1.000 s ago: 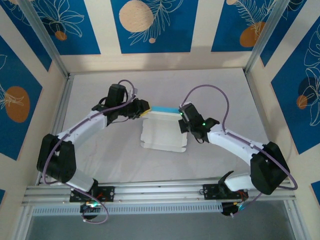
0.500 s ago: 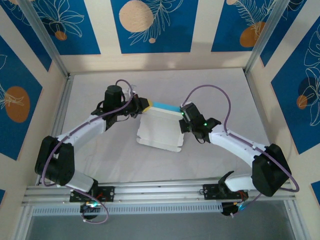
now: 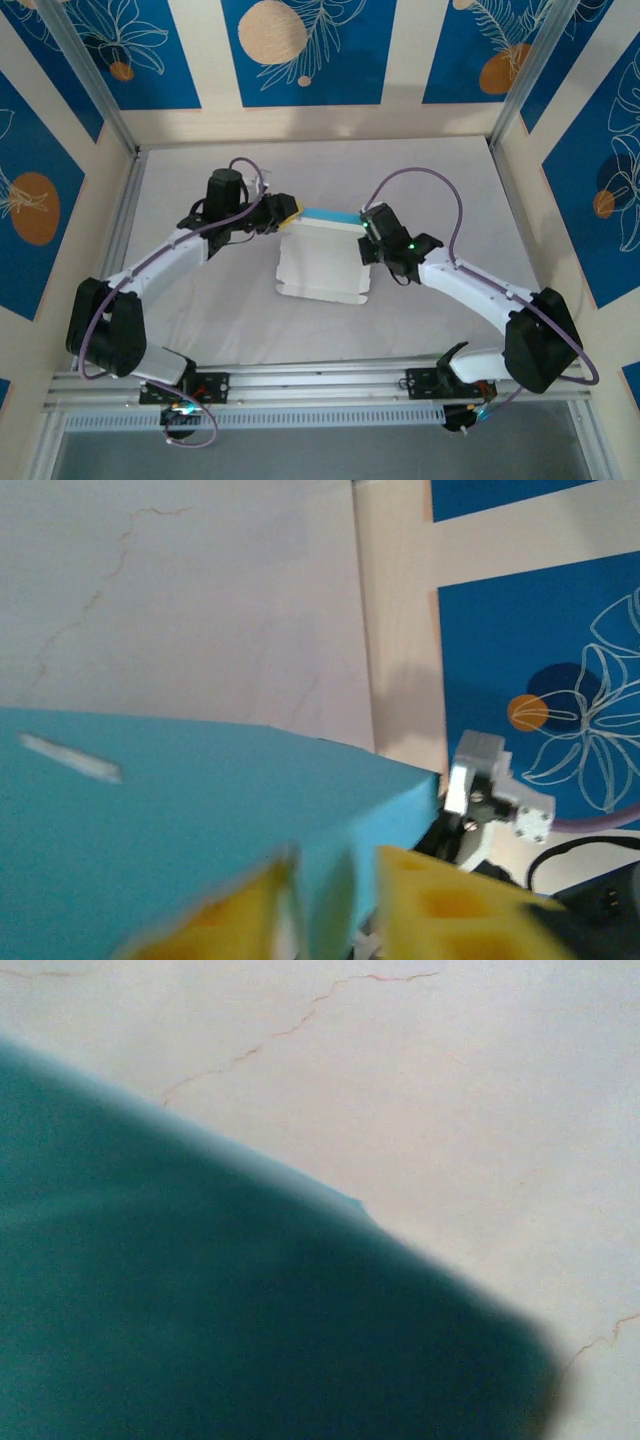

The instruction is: Fold the paper box

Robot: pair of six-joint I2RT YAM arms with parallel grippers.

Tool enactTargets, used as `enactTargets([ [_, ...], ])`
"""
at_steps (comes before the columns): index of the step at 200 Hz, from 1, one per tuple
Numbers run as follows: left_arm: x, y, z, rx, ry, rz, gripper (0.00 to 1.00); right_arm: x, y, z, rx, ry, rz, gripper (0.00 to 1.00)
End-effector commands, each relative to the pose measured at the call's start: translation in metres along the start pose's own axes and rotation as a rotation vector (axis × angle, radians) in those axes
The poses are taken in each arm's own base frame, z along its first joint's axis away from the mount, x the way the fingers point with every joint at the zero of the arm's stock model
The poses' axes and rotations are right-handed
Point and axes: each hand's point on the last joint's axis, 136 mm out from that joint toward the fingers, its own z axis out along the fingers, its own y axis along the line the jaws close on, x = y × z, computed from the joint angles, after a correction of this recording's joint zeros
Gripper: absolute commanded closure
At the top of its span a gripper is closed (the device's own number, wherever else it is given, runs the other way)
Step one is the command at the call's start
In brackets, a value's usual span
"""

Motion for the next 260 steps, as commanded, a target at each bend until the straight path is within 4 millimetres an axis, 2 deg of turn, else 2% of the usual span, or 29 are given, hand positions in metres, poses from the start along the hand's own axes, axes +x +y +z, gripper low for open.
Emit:
enactTargets([
  [1, -0.007, 0.007, -0.023, -0.123, -0.025, 0.115, 0.46, -0.019, -0.006, -0.014, -0.025, -0.03, 0.056, 1.0],
  [15, -0.007, 0.013, -0.033, -0.192, -0.041, 0.166, 0.43, -0.018, -0.011, -0.014, -0.025, -0.004, 0.058, 1.0],
  [46, -0.008, 0.02, -0.053, -0.291, -0.091, 0.263, 0.44, -0.014, -0.018, -0.007, -0.006, 0.025, 0.05, 1.0],
  [68, -0.006, 0.026, -0.061, -0.319, -0.111, 0.374, 0.55, -0.011, -0.021, 0.001, -0.011, 0.044, 0.064, 1.0],
  [80, -0.002, 0.04, -0.062, -0.361, -0.101, 0.412, 0.64, -0.011, -0.021, 0.004, -0.016, 0.05, 0.067, 1.0],
  [83, -0.001, 0.044, -0.062, -0.369, -0.099, 0.414, 0.69, -0.011, -0.021, 0.005, -0.018, 0.051, 0.066, 1.0],
  [90, 0.004, 0.05, -0.058, -0.365, -0.082, 0.415, 0.79, -0.011, -0.02, 0.007, -0.02, 0.054, 0.063, 1.0],
  [103, 0.014, 0.052, -0.046, -0.294, -0.043, 0.411, 0.86, -0.01, -0.019, 0.009, -0.022, 0.061, 0.059, 1.0],
  [116, 0.017, 0.06, -0.036, -0.269, -0.035, 0.363, 0.85, -0.009, -0.018, 0.012, -0.025, 0.066, 0.059, 1.0],
  [135, 0.012, 0.076, -0.028, -0.293, -0.062, 0.315, 0.74, -0.007, -0.016, 0.014, -0.033, 0.074, 0.06, 1.0],
  [146, 0.008, 0.081, -0.022, -0.294, -0.079, 0.303, 0.74, -0.006, -0.014, 0.015, -0.04, 0.078, 0.06, 1.0],
  [174, -0.004, 0.089, -0.006, -0.299, -0.103, 0.268, 0.86, -0.002, -0.012, 0.02, -0.04, 0.096, 0.058, 1.0],
  [224, -0.021, 0.119, 0.012, -0.357, -0.174, 0.221, 0.87, 0.004, -0.004, 0.026, -0.052, 0.12, 0.056, 1.0],
  [260, -0.028, 0.137, 0.025, -0.376, -0.199, 0.186, 0.93, 0.006, 0.003, 0.028, -0.064, 0.134, 0.056, 1.0],
])
